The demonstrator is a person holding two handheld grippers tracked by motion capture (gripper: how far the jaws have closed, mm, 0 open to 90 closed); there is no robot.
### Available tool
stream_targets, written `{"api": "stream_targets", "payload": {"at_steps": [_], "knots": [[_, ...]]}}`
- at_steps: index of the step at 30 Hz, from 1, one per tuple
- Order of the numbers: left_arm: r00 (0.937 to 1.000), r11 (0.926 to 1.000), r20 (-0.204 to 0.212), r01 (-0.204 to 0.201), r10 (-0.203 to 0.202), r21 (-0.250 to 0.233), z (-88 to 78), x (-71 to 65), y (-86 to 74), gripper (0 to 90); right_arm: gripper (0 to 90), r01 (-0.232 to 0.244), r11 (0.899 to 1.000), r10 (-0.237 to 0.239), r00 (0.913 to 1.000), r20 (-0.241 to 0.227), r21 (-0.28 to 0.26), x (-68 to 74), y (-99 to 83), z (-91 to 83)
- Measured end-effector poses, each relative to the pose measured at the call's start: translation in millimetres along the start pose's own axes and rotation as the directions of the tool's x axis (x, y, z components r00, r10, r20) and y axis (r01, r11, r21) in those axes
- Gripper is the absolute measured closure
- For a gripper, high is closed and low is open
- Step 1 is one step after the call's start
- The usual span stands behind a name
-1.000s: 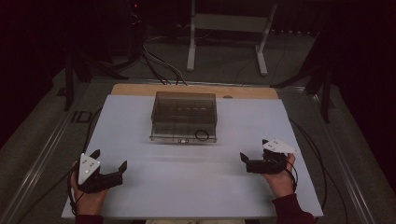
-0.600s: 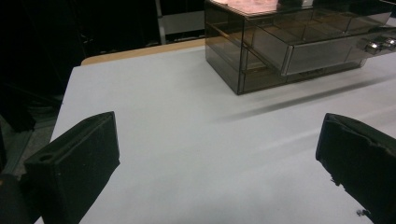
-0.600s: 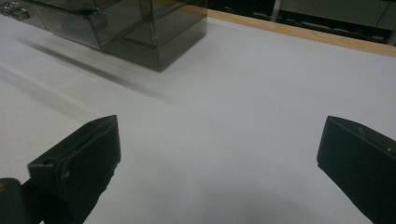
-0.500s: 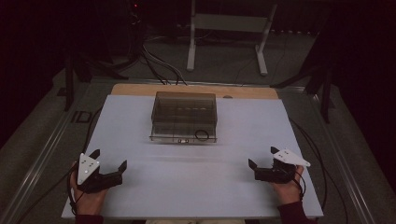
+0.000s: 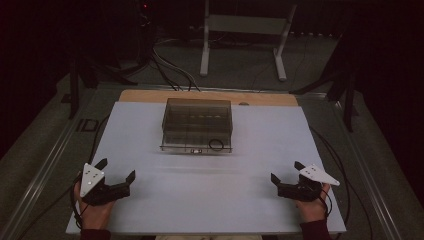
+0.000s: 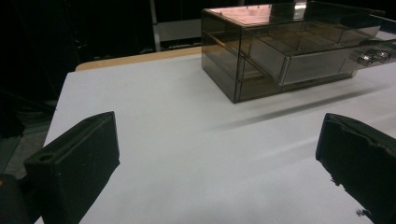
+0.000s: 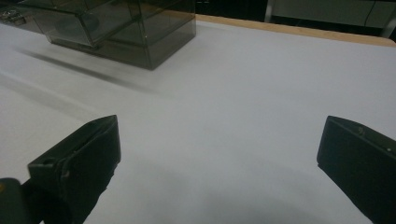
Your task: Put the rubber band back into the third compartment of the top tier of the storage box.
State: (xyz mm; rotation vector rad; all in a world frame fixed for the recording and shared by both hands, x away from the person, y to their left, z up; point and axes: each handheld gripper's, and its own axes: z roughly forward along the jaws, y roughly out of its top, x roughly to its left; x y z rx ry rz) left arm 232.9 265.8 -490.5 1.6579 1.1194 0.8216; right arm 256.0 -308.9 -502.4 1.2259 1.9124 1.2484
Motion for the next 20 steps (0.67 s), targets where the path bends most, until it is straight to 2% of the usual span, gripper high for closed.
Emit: {"api": "stream_targets", "payload": {"at_steps": [6,20], "knots": [[1.0,1.0,0.002,0.005,-0.005,0.003,0.7,1.5,-1.6,0.4,0.1,0.005,1.0,-0.005,1.0,0.0,-0.019,0.2,-1.1,-1.3],[1.0,0.9999,-0.004,-0.002,0.002,0.016,2.6,-3.0,-2.8,0.4,0.1,0.01,0.999,-0.011,0.9999,0.011,0.034,-1.6,-3.1,6.2]]}}
